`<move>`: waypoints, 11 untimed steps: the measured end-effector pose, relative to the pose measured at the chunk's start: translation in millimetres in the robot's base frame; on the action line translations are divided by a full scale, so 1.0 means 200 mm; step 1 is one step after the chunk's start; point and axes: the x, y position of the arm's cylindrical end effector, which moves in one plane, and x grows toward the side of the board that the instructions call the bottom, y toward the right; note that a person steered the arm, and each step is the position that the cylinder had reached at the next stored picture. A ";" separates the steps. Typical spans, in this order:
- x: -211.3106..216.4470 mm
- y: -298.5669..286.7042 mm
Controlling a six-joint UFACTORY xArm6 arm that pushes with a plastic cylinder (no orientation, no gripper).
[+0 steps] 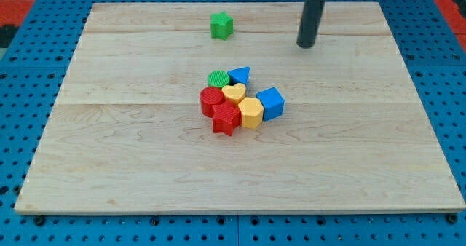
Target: Move the green star diagonally to the blue triangle
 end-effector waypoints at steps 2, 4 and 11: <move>-0.45 -0.35; -0.35 -0.81; 0.09 -0.68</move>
